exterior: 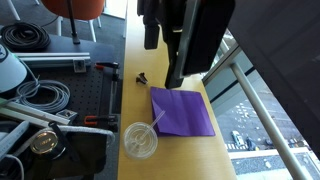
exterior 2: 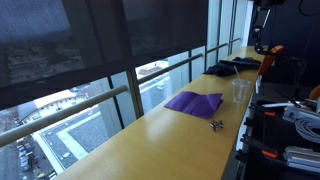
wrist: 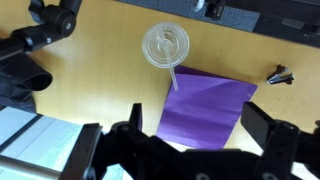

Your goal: Open the file

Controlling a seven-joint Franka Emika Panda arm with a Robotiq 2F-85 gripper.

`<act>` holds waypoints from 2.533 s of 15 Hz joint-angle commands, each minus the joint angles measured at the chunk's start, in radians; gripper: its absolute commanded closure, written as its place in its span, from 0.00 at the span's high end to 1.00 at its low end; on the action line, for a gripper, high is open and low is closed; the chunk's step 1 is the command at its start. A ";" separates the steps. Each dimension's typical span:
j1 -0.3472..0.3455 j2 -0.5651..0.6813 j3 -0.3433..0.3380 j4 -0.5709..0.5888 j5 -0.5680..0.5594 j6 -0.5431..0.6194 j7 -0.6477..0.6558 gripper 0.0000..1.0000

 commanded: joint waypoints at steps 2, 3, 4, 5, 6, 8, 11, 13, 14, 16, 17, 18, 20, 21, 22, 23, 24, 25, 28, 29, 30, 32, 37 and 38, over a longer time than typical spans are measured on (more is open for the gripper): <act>0.089 0.087 -0.005 0.031 0.115 0.073 -0.073 1.00; 0.109 0.117 -0.009 0.044 0.146 0.098 -0.096 1.00; 0.131 0.160 -0.016 0.065 0.184 0.120 -0.122 1.00; 0.146 0.206 -0.021 0.090 0.222 0.134 -0.143 1.00; 0.154 0.255 -0.023 0.116 0.256 0.154 -0.158 1.00; 0.150 0.365 -0.017 0.184 0.319 0.174 -0.174 1.00; 0.111 0.539 0.008 0.287 0.390 0.210 -0.185 1.00; 0.071 0.643 0.034 0.355 0.413 0.210 -0.178 1.00; 0.049 0.693 0.048 0.388 0.418 0.205 -0.170 1.00; -0.004 0.782 0.080 0.455 0.433 0.175 -0.180 1.00; -0.035 0.824 0.095 0.491 0.440 0.151 -0.180 1.00; -0.063 0.860 0.108 0.523 0.436 0.127 -0.172 1.00; -0.115 0.916 0.131 0.576 0.434 0.058 -0.165 1.00; -0.138 0.937 0.142 0.599 0.437 0.020 -0.165 1.00; -0.157 0.958 0.150 0.624 0.436 -0.020 -0.161 1.00; -0.173 0.979 0.153 0.651 0.432 -0.068 -0.146 1.00; -0.187 1.001 0.157 0.676 0.434 -0.106 -0.139 1.00; -0.200 1.018 0.161 0.696 0.438 -0.140 -0.136 1.00; -0.243 1.062 0.182 0.737 0.478 -0.178 -0.163 1.00; -0.257 1.072 0.193 0.745 0.499 -0.164 -0.183 1.00; -0.269 1.083 0.205 0.754 0.522 -0.152 -0.202 1.00; -0.286 1.098 0.227 0.761 0.562 -0.134 -0.238 1.00; -0.278 1.141 0.258 0.739 0.609 -0.094 -0.282 1.00; -0.275 1.154 0.261 0.740 0.603 -0.088 -0.280 1.00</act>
